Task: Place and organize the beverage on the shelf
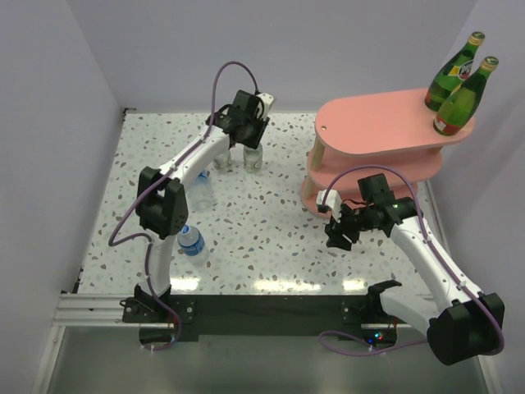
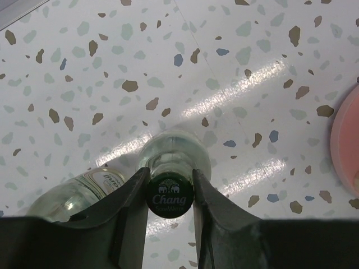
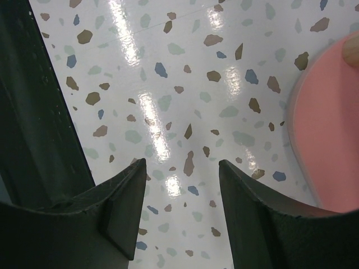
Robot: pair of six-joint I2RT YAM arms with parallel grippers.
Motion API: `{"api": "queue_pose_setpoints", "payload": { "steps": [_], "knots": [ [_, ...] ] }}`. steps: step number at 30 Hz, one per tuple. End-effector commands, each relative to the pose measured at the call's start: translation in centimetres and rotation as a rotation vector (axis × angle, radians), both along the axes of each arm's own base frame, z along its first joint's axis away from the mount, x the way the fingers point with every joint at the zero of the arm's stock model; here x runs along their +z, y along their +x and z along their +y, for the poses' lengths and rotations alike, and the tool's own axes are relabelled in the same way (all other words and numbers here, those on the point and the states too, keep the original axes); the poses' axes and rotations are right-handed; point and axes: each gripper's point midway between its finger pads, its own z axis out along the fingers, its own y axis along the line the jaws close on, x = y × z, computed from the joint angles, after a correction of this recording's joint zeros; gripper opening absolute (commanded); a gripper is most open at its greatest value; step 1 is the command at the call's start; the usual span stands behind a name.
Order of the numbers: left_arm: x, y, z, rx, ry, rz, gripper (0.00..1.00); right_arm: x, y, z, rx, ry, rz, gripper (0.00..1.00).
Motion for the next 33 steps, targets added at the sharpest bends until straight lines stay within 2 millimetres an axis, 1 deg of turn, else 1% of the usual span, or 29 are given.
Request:
{"api": "queue_pose_setpoints", "payload": {
  "steps": [1,3,4,6,7,9,10,12,13,15,16,17,18,19,20,21,22,23,25,26,28,29,30,31,32,33],
  "knots": [
    [4.2,-1.1,-0.2,-0.01,-0.066,-0.048,0.0,0.1,0.1,0.2,0.008,0.002,-0.005,0.58],
    [5.0,-1.8,-0.1,-0.007,-0.086,-0.046,0.0,0.2,0.0,0.3,0.021,0.004,-0.005,0.58],
    [5.4,-2.6,-0.1,-0.015,-0.102,-0.041,0.0,0.4,-0.1,0.4,0.034,0.009,-0.008,0.58],
    [5.8,-3.4,0.1,-0.01,-0.124,-0.03,0.0,0.5,-0.1,0.6,0.051,0.01,-0.01,0.59],
    [6.1,-4.5,-0.1,-0.029,-0.146,-0.016,0.0,0.5,-0.1,0.7,0.062,0.01,-0.013,0.59],
    [6.3,-5.6,0.0,-0.027,-0.176,0.001,0.0,0.5,-0.2,1.1,0.084,0.01,-0.006,0.59],
    [6.3,-6.8,0.1,-0.037,-0.195,0.018,0.0,0.5,-0.2,1.2,0.093,0.007,-0.004,0.59],
    [6.5,-8.0,0.2,-0.032,-0.23,0.034,0.0,0.8,-0.2,1.8,0.123,0.001,-0.007,0.6],
    [6.5,-9.1,0.3,-0.04,-0.25,0.046,0.0,0.8,-0.2,1.9,0.136,-0.003,-0.01,0.6],
    [6.5,-10.2,0.6,-0.03,-0.276,0.061,0.0,1.1,-0.4,2.6,0.174,-0.006,-0.021,0.61],
    [6.6,-11.2,0.8,-0.037,-0.29,0.071,0.0,1.1,-0.4,2.9,0.193,-0.008,-0.027,0.62],
    [6.8,-11.7,0.8,-0.032,-0.306,0.078,0.0,1.1,-0.4,3.2,0.206,-0.012,-0.029,0.62],
    [7.5,-12.3,1.0,-0.033,-0.322,0.07,0.0,1.0,-0.7,3.7,0.235,-0.02,-0.032,0.64],
    [7.2,-13.0,0.9,-0.041,-0.333,0.089,0.0,0.8,-0.7,4.1,0.248,-0.028,-0.024,0.64],
    [7.2,-13.4,0.9,-0.035,-0.349,0.099,0.0,1.1,-1.0,4.8,0.282,-0.029,-0.032,0.66],
    [7.9,-13.9,1.0,-0.037,-0.366,0.093,0.0,1.2,-0.8,5.2,0.294,-0.034,-0.043,0.66],
    [7.6,-14.4,0.9,-0.041,-0.378,0.111,0.0,1.4,-0.7,5.8,0.305,-0.037,-0.047,0.67],
    [7.6,-14.7,1.0,-0.03,-0.395,0.121,0.0,1.4,-1.0,6.5,0.334,-0.043,-0.054,0.68],
    [7.8,-15.7,0.9,-0.037,-0.428,0.133,0.0,1.8,-0.3,7.7,0.34,-0.048,-0.078,0.7],
    [7.8,-16.0,0.8,-0.027,-0.449,0.146,0.0,1.9,-0.5,8.4,0.359,-0.047,-0.085,0.75],
    [7.7,-16.9,0.6,-0.032,-0.48,0.163,0.0,2.5,0.1,9.7,0.348,-0.038,-0.112,0.77],
    [7.7,-17.2,0.5,-0.021,-0.502,0.175,0.0,2.3,-0.2,10.6,0.365,-0.04,-0.108,0.79],
    [7.5,-17.7,0.7,-0.016,-0.512,0.186,0.0,2.7,0.1,11.3,0.349,-0.028,-0.118,0.8],
    [7.7,-17.8,0.5,-0.023,-0.531,0.18,0.0,3.0,0.2,12.0,0.345,-0.019,-0.128,0.81],
    [7.7,-18.1,0.4,-0.013,-0.548,0.193,0.0,3.0,0.3,12.7,0.337,-0.023,-0.139,0.86],
    [7.7,-18.4,0.5,-0.012,-0.559,0.197,0.0,3.2,0.6,13.6,0.308,-0.001,-0.137,0.99]
  ]
}}
